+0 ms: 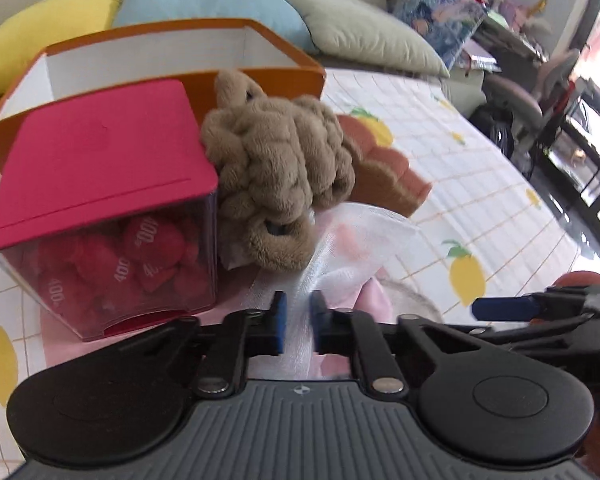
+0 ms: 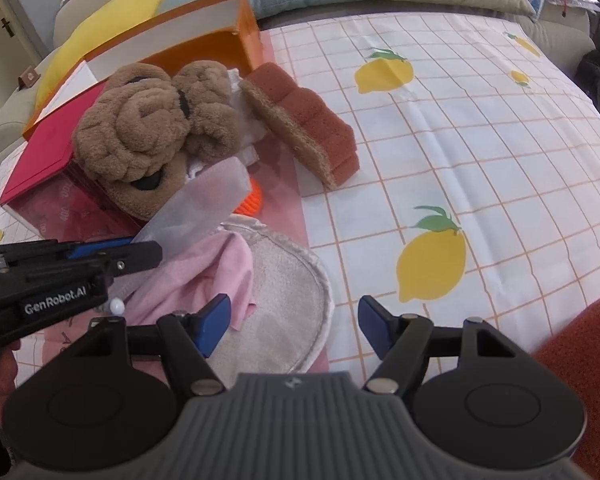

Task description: Organize soft objects

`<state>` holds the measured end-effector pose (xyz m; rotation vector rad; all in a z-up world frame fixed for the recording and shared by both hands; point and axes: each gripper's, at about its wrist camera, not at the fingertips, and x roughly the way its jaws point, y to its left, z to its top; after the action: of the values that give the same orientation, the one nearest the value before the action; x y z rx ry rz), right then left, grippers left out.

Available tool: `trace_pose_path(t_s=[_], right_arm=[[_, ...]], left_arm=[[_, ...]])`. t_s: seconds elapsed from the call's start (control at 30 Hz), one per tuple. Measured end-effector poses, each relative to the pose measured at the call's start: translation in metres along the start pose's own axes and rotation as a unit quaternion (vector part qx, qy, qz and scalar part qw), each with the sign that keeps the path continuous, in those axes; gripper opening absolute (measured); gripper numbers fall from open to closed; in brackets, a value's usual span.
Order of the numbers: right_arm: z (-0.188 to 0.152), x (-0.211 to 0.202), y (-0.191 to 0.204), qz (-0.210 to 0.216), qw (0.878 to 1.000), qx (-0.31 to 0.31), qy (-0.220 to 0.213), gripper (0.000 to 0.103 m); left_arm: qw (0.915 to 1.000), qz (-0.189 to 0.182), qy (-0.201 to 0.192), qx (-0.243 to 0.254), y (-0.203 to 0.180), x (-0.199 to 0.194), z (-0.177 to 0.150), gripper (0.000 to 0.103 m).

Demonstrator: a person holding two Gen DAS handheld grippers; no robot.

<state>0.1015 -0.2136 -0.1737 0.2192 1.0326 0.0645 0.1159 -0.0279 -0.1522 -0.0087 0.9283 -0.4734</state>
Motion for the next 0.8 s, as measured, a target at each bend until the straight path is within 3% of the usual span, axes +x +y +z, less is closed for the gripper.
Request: trace_pose_path(t_s=[0.1, 0.27, 0.43, 0.57, 0.67, 0.8], right_arm=[[0.0, -0.003, 0.007, 0.022, 1.0, -0.018, -0.012, 0.07], [-0.002, 0.001, 0.02, 0.046, 0.998, -0.045, -0.013, 0.077], [-0.003, 0.004, 0.028, 0.055, 0.996, -0.065, -0.016, 0.077], [-0.004, 0.007, 0.033, 0.059, 0.996, -0.071, -0.015, 0.077], [-0.004, 0.008, 0.033, 0.05, 0.996, -0.072, -0.016, 0.077], [-0.004, 0.006, 0.029, 0.046, 0.997, -0.066, -0.02, 0.077]], left_arm=[[1.0, 0.008, -0.005, -0.001, 0.002, -0.009, 0.0, 0.002], [0.999, 0.022, -0.033, -0.02, 0.0, -0.035, 0.002, 0.0], [0.9982, 0.033, -0.036, -0.035, 0.005, -0.065, 0.001, 0.0], [0.9988, 0.046, -0.016, -0.009, 0.0, -0.067, -0.006, 0.001], [0.9941, 0.091, -0.039, 0.046, -0.014, -0.064, -0.014, 0.008], [0.9926, 0.081, -0.05, 0.076, -0.025, -0.056, -0.014, 0.018]])
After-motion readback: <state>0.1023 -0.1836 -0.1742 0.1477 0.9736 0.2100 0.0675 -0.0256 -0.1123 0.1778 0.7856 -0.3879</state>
